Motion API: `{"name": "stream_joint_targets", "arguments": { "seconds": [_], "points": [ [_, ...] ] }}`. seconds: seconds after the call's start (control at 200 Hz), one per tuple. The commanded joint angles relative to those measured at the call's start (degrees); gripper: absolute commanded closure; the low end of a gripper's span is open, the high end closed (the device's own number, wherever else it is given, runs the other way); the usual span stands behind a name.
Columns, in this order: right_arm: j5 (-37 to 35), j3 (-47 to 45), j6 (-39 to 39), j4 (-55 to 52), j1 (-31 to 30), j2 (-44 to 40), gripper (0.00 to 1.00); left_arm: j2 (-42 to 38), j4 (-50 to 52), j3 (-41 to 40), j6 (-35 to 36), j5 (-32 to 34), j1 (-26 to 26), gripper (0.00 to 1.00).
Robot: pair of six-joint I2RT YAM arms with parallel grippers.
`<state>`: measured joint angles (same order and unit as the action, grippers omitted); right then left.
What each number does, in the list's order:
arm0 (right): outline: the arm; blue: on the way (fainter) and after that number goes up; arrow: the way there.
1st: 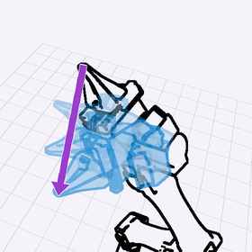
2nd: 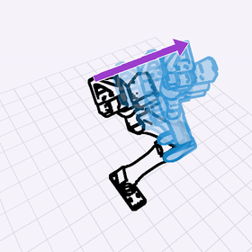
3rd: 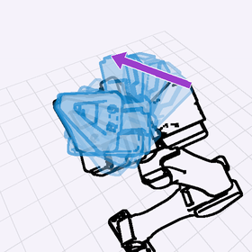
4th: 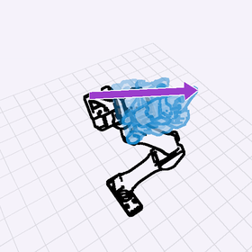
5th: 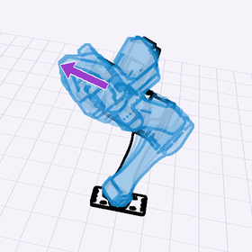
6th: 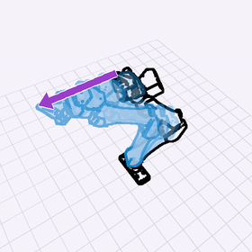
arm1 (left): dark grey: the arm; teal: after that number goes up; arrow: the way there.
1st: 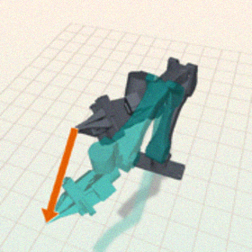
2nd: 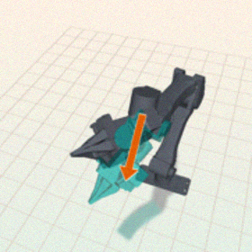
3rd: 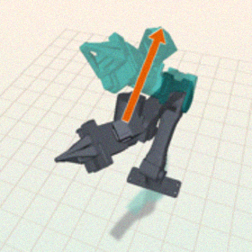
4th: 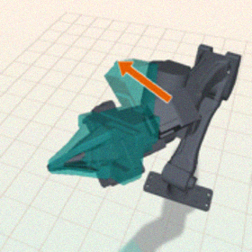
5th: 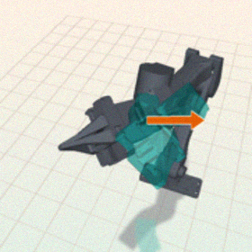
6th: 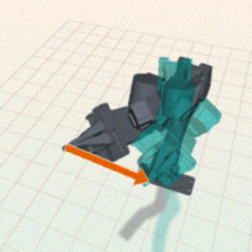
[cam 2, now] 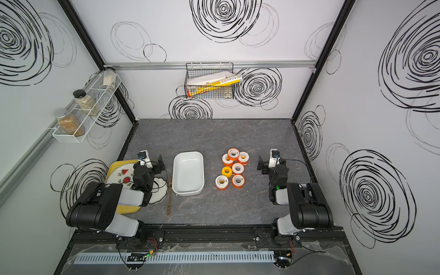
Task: Put the sealing tape into the storage box
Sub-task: Pick up the sealing tape at the center of the board.
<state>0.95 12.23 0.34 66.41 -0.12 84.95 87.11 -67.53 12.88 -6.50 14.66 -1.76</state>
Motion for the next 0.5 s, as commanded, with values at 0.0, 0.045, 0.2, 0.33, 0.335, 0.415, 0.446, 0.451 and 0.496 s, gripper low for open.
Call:
{"name": "stream_joint_targets", "arguments": {
  "seconds": [0.0, 0.045, 0.2, 0.33, 0.335, 0.415, 0.446, 0.451, 0.496],
  "points": [
    [-0.34, 0.79, -0.69, 1.42, 0.12, 0.45, 0.0, 0.46, -3.31, 1.26, -0.31, 0.68, 0.35, 0.01],
    [-0.36, 0.83, -0.65, 1.29, 0.12, 0.42, 0.0, 0.51, -3.31, 1.27, -0.31, 0.67, 0.33, 0.01],
    [-0.4, 0.87, -0.65, 1.28, 0.12, 0.47, 0.0, 0.5, -3.31, 1.24, -0.33, 0.71, 0.3, 0.01],
    [-0.37, 0.87, -0.6, 1.3, 0.16, 0.4, 0.0, 0.43, -3.31, 1.21, -0.35, 0.68, 0.35, 0.01],
    [-0.4, 0.87, -0.56, 1.32, 0.19, 0.4, 0.0, 0.43, -3.31, 1.19, -0.35, 0.7, 0.35, 0.01],
    [-0.35, 0.87, -0.62, 1.34, 0.13, 0.46, 0.0, 0.51, -3.31, 1.18, -0.35, 0.49, 0.48, 0.01],
    [-0.38, 0.87, -0.63, 1.27, 0.12, 0.44, 0.0, 0.49, -3.31, 1.15, -0.43, 0.34, 0.53, 0.01],
    [-0.36, 0.87, -0.61, 1.31, 0.12, 0.42, 0.0, 0.5, -3.31, 1.16, -0.48, 0.27, 0.57, 0.01],
    [-0.4, 0.87, -0.53, 1.3, 0.12, 0.41, 0.0, 0.35, -3.3, 1.13, -0.49, -0.05, 0.84, 0.01]
  ]
}}
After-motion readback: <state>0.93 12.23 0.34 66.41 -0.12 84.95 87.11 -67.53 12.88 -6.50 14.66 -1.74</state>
